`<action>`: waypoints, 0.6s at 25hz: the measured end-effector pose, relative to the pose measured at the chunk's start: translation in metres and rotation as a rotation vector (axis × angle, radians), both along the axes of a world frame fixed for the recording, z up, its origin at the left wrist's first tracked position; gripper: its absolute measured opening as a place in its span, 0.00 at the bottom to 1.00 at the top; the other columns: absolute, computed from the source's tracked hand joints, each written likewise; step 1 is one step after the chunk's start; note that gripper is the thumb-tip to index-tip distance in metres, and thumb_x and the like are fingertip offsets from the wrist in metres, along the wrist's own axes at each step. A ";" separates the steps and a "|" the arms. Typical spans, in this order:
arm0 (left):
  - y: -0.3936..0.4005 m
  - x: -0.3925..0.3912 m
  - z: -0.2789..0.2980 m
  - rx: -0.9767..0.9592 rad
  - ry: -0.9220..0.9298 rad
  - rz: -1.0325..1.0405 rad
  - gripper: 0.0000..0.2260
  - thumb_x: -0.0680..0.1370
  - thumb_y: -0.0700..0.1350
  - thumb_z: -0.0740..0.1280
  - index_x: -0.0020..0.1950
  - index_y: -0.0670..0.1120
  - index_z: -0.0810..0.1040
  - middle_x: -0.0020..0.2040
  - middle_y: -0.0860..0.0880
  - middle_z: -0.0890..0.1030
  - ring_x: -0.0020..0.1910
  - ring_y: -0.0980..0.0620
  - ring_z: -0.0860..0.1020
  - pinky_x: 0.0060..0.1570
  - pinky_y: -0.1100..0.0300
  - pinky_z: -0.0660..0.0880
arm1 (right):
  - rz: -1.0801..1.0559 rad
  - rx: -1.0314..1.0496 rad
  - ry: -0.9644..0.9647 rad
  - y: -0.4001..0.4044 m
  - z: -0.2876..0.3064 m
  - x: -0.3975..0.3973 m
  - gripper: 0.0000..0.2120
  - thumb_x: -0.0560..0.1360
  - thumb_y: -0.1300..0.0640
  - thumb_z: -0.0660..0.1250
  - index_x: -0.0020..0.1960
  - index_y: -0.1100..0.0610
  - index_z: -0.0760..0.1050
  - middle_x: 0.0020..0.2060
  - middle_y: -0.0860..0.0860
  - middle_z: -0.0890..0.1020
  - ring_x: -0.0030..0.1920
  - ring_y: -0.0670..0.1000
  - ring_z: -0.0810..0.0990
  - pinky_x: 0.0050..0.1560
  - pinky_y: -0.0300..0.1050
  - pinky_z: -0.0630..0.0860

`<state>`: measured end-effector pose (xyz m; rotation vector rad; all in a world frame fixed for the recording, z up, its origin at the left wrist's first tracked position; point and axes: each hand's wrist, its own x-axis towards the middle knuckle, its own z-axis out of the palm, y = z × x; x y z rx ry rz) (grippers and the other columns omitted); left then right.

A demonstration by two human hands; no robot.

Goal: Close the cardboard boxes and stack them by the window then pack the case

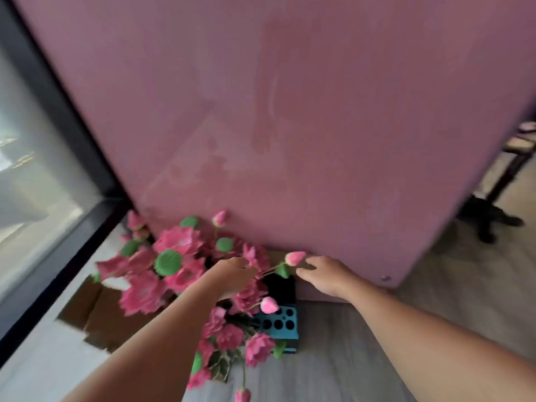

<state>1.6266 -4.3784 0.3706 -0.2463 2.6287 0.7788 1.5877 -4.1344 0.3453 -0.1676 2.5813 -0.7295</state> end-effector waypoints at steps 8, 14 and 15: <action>0.252 -0.097 -0.009 -0.051 -0.074 -0.407 0.24 0.82 0.58 0.60 0.73 0.47 0.72 0.72 0.45 0.74 0.70 0.44 0.71 0.70 0.52 0.67 | -0.378 -0.030 -0.037 0.244 -0.022 0.001 0.28 0.76 0.36 0.62 0.68 0.54 0.75 0.68 0.54 0.77 0.65 0.56 0.77 0.58 0.43 0.72; 0.403 -0.146 -0.030 -0.196 -0.123 -0.792 0.29 0.81 0.65 0.53 0.76 0.50 0.68 0.78 0.50 0.66 0.75 0.47 0.64 0.74 0.52 0.60 | -0.616 -0.030 -0.105 0.375 -0.037 0.002 0.34 0.79 0.36 0.60 0.78 0.54 0.64 0.77 0.53 0.67 0.73 0.54 0.70 0.68 0.41 0.65; 0.426 -0.158 -0.034 -0.201 -0.133 -0.836 0.28 0.81 0.65 0.54 0.75 0.51 0.70 0.77 0.49 0.67 0.74 0.46 0.66 0.73 0.51 0.62 | -0.664 -0.039 -0.107 0.394 -0.041 -0.001 0.34 0.79 0.36 0.60 0.78 0.54 0.64 0.77 0.52 0.66 0.74 0.53 0.68 0.69 0.41 0.64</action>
